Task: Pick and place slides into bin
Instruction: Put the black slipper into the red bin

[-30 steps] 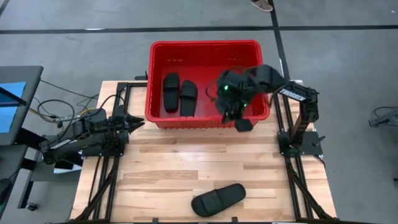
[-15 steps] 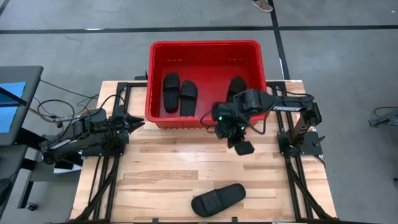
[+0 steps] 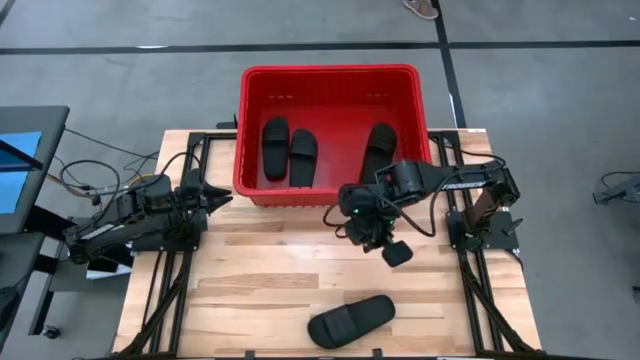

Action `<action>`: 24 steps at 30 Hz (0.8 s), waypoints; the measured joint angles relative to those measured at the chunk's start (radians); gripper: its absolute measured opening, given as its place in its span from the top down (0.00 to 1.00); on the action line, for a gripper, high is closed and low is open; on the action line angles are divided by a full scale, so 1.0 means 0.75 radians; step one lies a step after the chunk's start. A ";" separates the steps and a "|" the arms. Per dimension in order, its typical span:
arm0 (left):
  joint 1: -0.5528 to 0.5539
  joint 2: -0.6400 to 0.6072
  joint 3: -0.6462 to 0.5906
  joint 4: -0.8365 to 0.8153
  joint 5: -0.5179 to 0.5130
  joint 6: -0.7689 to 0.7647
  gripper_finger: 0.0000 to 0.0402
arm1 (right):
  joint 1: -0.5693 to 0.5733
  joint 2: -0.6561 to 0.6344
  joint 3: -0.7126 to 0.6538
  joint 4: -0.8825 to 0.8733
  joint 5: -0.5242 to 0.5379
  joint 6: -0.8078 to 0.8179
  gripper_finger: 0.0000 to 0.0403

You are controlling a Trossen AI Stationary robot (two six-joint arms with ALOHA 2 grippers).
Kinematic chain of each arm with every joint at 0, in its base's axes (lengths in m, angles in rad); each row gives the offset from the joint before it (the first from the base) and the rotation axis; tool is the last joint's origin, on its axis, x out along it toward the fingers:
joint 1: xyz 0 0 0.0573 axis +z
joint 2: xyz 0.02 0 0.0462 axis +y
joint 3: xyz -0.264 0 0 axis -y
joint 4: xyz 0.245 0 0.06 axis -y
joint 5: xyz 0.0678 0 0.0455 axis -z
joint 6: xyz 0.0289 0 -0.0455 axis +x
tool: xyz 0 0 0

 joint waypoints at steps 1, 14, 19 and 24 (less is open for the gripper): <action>0.000 0.000 0.000 0.000 0.000 0.000 0.78 | -0.002 0.000 0.000 -0.006 -0.005 -0.051 1.00; 0.000 0.000 0.000 0.000 0.000 0.000 0.78 | 0.045 0.054 0.001 0.048 0.126 -0.332 1.00; -0.001 0.000 0.000 0.000 0.000 0.000 0.78 | 0.056 0.149 0.001 0.054 0.120 -0.396 1.00; 0.000 0.000 0.000 0.000 0.000 0.000 0.78 | -0.009 0.241 0.001 0.207 0.117 -0.326 1.00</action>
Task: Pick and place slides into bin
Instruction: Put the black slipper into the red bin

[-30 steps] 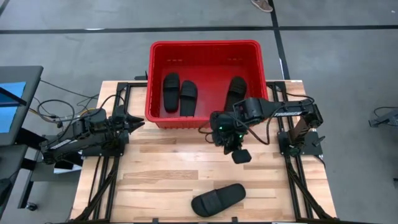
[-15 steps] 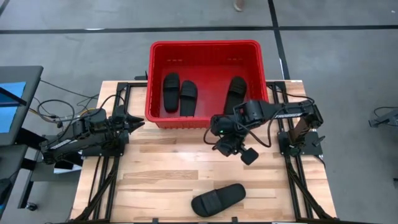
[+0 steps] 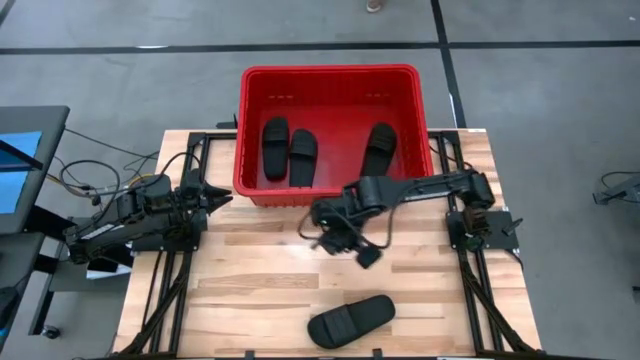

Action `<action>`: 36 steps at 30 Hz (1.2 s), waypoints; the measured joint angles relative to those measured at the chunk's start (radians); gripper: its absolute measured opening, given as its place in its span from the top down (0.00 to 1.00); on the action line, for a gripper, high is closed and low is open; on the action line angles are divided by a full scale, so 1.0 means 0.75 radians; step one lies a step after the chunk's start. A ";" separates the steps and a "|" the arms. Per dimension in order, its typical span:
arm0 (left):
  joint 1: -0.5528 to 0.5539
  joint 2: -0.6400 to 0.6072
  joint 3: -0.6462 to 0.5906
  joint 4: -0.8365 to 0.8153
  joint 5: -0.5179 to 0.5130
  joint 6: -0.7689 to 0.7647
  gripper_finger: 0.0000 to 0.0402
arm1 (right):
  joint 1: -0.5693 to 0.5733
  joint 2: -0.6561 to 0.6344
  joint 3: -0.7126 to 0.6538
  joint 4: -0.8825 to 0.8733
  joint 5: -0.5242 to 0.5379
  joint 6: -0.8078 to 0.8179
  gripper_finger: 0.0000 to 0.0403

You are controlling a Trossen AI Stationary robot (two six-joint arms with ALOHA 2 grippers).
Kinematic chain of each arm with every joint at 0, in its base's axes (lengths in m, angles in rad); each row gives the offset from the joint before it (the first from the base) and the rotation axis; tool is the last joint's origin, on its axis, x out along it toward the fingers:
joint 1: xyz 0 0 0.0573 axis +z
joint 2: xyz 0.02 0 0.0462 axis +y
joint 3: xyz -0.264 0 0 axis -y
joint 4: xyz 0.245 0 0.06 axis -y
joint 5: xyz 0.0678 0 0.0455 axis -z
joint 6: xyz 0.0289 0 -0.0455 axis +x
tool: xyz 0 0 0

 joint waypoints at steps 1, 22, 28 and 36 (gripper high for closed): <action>0.000 0.000 0.000 0.000 0.001 0.000 0.78 | -0.008 0.018 0.000 0.047 0.001 0.049 1.00; 0.000 0.000 0.000 0.000 0.000 -0.001 0.78 | 0.272 0.112 0.002 0.338 0.106 -0.101 1.00; 0.000 0.000 0.000 0.000 0.000 0.000 0.78 | 0.277 0.112 0.002 0.491 0.104 -0.136 1.00; 0.000 0.000 0.000 0.000 0.000 0.000 0.78 | 0.281 0.198 0.005 0.583 0.019 -0.199 0.93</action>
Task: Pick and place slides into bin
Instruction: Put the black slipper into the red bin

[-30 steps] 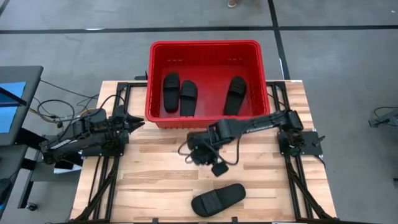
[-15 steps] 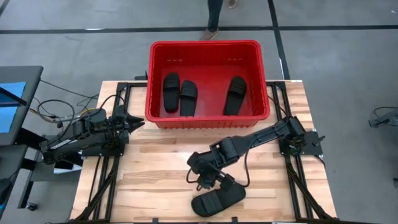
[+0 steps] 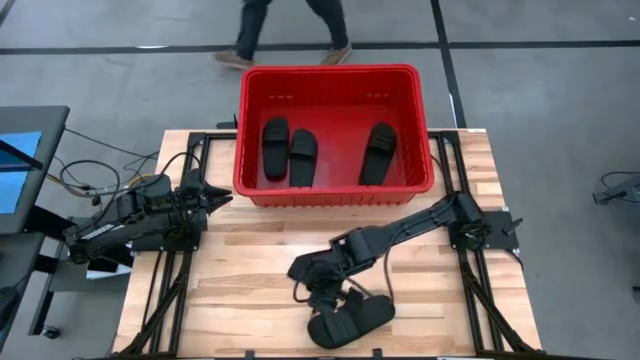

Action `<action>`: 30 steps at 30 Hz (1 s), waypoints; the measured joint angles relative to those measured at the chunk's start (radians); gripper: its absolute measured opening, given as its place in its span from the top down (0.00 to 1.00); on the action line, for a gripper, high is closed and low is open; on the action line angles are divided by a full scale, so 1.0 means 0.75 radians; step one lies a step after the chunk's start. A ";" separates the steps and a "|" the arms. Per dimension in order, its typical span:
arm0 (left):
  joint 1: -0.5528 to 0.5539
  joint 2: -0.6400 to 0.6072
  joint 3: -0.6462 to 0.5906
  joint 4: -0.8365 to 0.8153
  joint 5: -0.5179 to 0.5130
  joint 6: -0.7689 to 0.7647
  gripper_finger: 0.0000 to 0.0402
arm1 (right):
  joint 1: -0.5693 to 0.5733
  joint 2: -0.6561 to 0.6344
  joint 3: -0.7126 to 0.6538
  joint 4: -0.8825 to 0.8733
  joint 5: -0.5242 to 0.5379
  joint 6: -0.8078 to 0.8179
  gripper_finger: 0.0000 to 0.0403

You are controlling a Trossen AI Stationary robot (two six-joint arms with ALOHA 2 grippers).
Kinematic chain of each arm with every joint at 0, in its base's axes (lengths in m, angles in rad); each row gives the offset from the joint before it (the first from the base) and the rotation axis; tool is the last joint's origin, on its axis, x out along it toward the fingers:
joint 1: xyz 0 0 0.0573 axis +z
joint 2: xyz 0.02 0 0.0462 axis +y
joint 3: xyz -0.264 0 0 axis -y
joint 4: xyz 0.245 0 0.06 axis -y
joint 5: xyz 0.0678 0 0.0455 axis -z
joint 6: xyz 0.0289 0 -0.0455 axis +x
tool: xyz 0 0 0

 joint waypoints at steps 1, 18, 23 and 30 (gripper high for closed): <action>0.000 0.000 0.000 -0.001 0.000 0.000 0.78 | -0.002 0.017 0.006 0.019 -0.015 -0.004 0.93; 0.000 0.001 0.000 -0.004 -0.007 -0.003 0.78 | 0.052 0.174 0.004 -0.027 -0.160 -0.133 0.99; 0.000 0.001 0.000 -0.005 -0.007 -0.004 0.78 | 0.061 0.173 0.004 -0.048 -0.128 -0.170 0.98; -0.001 0.001 0.000 -0.005 -0.007 -0.004 0.78 | 0.018 0.172 0.004 -0.384 0.109 -0.168 0.98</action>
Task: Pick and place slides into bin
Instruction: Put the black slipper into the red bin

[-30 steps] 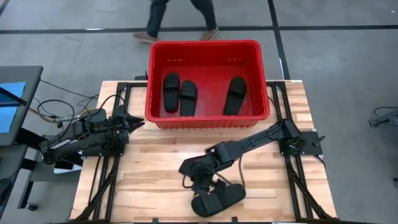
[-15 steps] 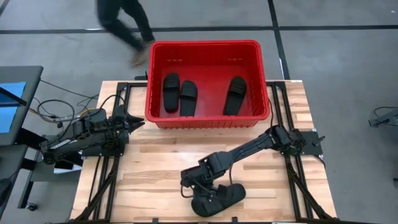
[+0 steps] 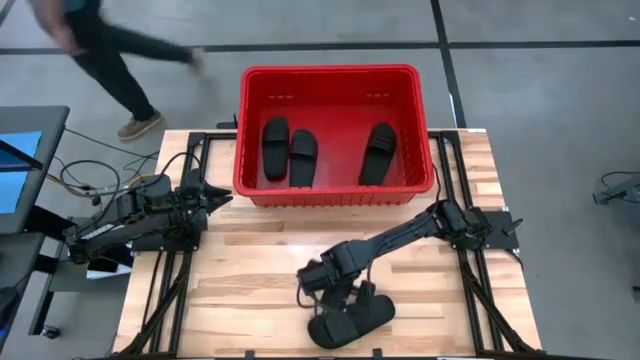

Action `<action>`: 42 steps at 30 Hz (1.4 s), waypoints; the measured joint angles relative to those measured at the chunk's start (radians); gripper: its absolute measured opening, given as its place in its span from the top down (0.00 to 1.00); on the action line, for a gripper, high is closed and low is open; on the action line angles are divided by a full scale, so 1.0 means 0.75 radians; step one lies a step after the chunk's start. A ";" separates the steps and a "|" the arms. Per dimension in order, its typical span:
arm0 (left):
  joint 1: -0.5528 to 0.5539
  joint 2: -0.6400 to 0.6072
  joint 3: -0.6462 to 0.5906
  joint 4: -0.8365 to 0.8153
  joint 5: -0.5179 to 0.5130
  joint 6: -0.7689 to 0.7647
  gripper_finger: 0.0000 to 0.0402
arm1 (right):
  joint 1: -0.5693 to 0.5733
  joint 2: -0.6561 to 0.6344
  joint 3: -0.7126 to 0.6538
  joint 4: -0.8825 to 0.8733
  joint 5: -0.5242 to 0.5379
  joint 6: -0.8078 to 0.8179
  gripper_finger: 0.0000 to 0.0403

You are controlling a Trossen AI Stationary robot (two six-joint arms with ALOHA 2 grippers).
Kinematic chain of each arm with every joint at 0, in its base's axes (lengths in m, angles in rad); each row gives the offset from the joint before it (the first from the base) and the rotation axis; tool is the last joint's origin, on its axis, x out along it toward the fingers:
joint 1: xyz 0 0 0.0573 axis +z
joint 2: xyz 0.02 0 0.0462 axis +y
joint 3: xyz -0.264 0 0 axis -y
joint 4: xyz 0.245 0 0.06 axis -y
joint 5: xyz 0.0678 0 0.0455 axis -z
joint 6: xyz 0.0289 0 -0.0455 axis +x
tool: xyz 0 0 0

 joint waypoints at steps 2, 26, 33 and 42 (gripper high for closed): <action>0.000 0.000 0.000 0.000 0.000 0.000 0.78 | -0.019 0.000 0.000 -0.084 0.016 -0.013 0.98; 0.001 0.000 0.000 0.000 0.000 -0.001 0.78 | -0.164 -0.333 -0.008 -0.104 -0.183 0.811 0.99; 0.001 0.000 0.000 0.001 0.000 -0.001 0.78 | -0.147 -0.762 -0.009 0.132 0.072 1.055 0.99; 0.001 0.000 0.000 0.000 0.000 -0.001 0.78 | 0.155 -1.274 -0.741 1.050 0.374 1.092 0.99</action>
